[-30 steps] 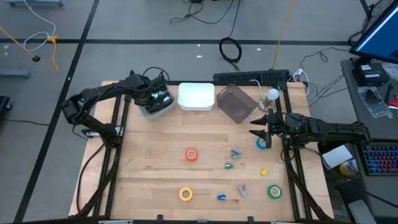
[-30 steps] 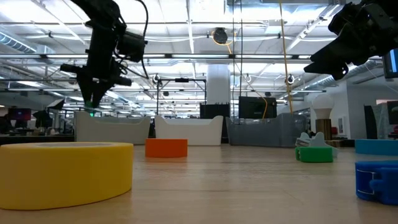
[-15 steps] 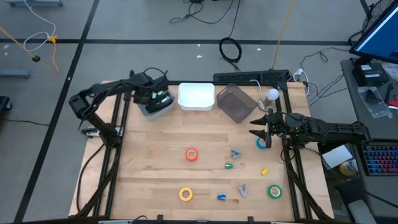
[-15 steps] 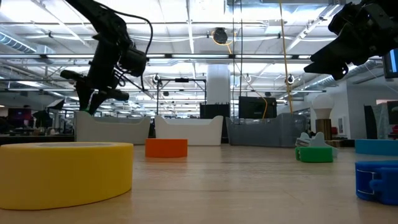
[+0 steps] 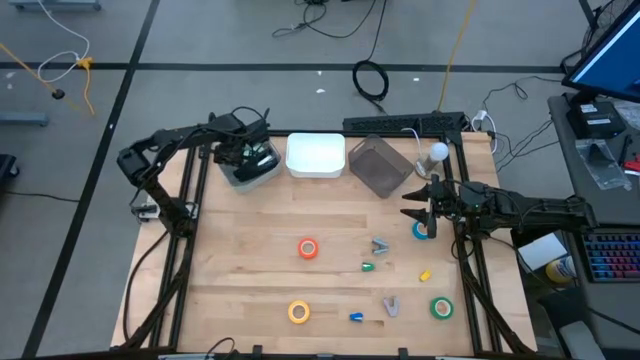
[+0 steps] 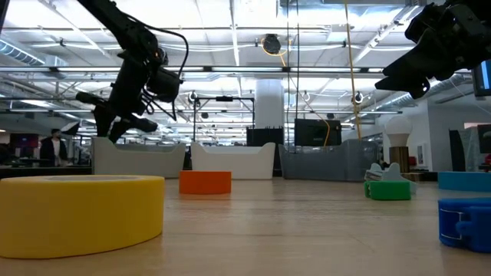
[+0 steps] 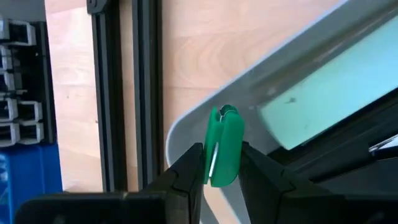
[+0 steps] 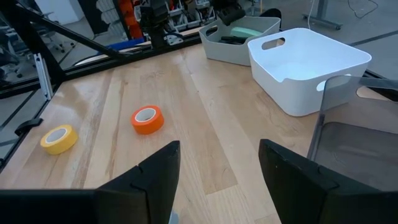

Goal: Pick and place Stapler, Stapler remover, tape
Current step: Put the left green stapler into the gray bin

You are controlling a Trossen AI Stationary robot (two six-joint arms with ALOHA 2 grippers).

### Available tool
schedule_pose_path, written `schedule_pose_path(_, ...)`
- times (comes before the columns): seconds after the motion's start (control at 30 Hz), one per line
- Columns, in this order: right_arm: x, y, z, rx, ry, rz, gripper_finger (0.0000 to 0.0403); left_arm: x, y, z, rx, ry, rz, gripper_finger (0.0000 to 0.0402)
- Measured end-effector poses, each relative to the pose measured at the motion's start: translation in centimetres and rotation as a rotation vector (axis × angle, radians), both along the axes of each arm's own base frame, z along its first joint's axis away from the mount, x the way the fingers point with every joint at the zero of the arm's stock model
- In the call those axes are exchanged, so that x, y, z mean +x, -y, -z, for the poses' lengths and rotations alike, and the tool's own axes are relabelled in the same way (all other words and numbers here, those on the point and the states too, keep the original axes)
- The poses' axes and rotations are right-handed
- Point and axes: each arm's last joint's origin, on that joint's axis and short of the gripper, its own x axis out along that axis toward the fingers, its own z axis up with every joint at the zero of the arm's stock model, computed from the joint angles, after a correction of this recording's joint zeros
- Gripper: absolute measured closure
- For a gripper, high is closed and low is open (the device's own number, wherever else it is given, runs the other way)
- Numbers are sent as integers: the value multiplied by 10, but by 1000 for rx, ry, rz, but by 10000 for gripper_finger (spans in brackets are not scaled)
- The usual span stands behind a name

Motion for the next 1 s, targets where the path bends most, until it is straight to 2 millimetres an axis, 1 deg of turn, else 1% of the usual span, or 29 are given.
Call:
schedule_pose_path(0.4,0,0,0,0,0,0,193,6,-5,12,-23,0,5,309)
schedule_pose_path(1.0,0,0,0,0,0,0,193,6,-4,12,-21,19,-23,309)
